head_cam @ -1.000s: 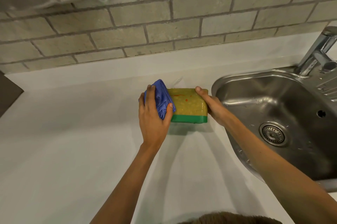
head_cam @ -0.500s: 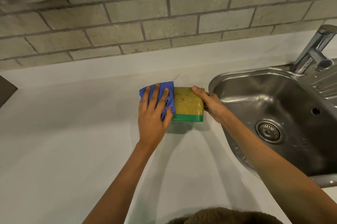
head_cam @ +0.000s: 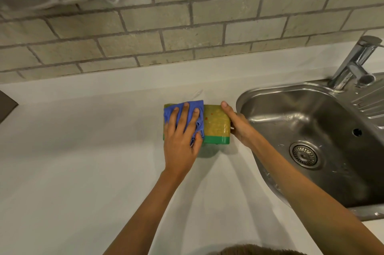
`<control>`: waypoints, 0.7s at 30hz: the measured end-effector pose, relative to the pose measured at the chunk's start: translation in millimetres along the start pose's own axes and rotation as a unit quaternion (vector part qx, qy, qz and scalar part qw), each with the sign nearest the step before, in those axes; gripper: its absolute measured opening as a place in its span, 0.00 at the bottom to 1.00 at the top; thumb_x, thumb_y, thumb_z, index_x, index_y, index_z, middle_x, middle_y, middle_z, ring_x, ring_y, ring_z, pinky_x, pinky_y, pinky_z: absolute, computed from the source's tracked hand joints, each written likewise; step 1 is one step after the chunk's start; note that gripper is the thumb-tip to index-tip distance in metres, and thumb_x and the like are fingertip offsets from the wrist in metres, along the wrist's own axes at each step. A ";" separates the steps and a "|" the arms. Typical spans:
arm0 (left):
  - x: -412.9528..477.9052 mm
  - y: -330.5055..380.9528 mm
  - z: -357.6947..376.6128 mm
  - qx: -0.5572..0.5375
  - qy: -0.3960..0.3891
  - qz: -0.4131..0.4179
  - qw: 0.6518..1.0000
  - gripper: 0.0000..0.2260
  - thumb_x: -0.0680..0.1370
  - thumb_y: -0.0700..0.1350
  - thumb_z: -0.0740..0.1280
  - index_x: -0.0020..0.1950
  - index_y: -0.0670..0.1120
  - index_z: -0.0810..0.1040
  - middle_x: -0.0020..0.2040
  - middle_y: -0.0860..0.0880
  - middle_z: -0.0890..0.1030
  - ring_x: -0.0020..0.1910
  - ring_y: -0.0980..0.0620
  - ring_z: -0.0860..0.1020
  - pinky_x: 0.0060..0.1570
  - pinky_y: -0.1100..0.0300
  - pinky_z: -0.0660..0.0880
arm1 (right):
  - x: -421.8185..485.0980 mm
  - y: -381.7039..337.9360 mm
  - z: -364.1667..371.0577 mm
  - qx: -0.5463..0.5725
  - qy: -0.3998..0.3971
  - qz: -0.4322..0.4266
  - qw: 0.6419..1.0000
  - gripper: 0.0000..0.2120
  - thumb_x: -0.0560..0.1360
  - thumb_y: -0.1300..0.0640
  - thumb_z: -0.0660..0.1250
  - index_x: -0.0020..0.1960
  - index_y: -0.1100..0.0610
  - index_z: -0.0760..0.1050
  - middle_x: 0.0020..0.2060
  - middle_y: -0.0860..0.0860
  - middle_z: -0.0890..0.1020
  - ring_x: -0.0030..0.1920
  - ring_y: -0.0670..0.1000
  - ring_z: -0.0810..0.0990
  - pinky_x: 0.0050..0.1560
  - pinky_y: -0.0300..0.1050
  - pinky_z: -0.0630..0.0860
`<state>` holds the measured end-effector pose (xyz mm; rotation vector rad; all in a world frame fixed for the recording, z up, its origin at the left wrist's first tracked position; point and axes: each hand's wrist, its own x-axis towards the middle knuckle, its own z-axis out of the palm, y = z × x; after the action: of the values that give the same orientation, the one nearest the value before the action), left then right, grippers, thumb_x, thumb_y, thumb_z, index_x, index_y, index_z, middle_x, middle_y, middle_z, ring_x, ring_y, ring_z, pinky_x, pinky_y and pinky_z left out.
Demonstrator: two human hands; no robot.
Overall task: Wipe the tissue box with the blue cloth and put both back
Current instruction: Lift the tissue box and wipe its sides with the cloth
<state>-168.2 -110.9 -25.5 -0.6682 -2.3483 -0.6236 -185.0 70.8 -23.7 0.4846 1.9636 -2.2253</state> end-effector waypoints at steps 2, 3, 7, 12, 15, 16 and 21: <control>-5.2 -0.7 -0.8 -0.001 -0.010 0.009 1.000 0.21 0.76 0.46 0.60 0.67 0.41 0.73 0.68 0.39 0.73 0.70 0.43 0.62 0.67 0.42 0.66 | 2.0 0.4 -0.9 0.002 0.000 0.000 1.000 0.27 0.59 0.33 0.67 0.47 0.53 0.75 0.46 0.51 0.81 0.49 0.47 0.80 0.44 0.39 0.75; -8.6 -3.5 -1.9 0.000 -0.015 0.017 1.000 0.21 0.76 0.46 0.60 0.67 0.41 0.73 0.68 0.39 0.73 0.70 0.43 0.62 0.67 0.43 0.66 | 2.9 -0.1 -1.7 0.001 0.000 0.000 1.000 0.25 0.63 0.35 0.67 0.47 0.54 0.76 0.45 0.51 0.81 0.48 0.48 0.80 0.43 0.38 0.75; -7.2 -8.6 -8.0 -0.033 0.000 -0.078 0.996 0.19 0.76 0.46 0.59 0.63 0.39 0.76 0.67 0.39 0.74 0.69 0.37 0.67 0.66 0.44 0.69 | 3.6 -2.7 -3.0 -0.014 -0.002 0.004 1.000 0.24 0.63 0.37 0.67 0.46 0.56 0.75 0.44 0.52 0.80 0.47 0.48 0.79 0.42 0.37 0.74; 15.3 19.1 -0.9 -0.011 -0.017 -0.064 0.998 0.21 0.76 0.47 0.58 0.65 0.41 0.75 0.68 0.39 0.74 0.68 0.35 0.69 0.65 0.42 0.68 | 3.8 -3.8 -0.7 -0.015 0.002 0.013 1.000 0.35 0.56 0.33 0.69 0.52 0.58 0.75 0.46 0.52 0.81 0.48 0.49 0.80 0.44 0.41 0.75; -0.8 12.7 -0.1 -0.004 -0.032 0.004 0.999 0.21 0.76 0.48 0.58 0.68 0.42 0.72 0.68 0.40 0.74 0.69 0.37 0.69 0.67 0.44 0.66 | 5.6 -3.1 -3.7 -0.024 0.001 0.009 1.000 0.31 0.56 0.33 0.69 0.46 0.57 0.76 0.43 0.51 0.81 0.46 0.48 0.80 0.43 0.40 0.75; -6.1 6.3 -1.8 0.000 -0.033 0.007 0.999 0.21 0.76 0.48 0.58 0.68 0.42 0.72 0.68 0.40 0.74 0.69 0.38 0.69 0.67 0.44 0.66 | 6.0 -3.4 -5.0 -0.027 0.000 0.009 1.000 0.29 0.57 0.34 0.69 0.45 0.57 0.76 0.42 0.51 0.81 0.45 0.48 0.80 0.43 0.40 0.75; 12.8 9.3 -3.1 -0.020 -0.011 -0.119 0.993 0.21 0.76 0.47 0.57 0.64 0.40 0.75 0.68 0.38 0.74 0.68 0.34 0.68 0.64 0.42 0.69 | 7.8 -3.6 -2.5 -0.022 0.010 0.017 1.000 0.25 0.62 0.36 0.69 0.45 0.57 0.75 0.44 0.52 0.81 0.46 0.49 0.80 0.41 0.39 0.75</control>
<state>-170.2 -101.7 -12.4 -0.4149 -2.4628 -0.7721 -193.0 74.7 -23.1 0.5319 1.9935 -2.1597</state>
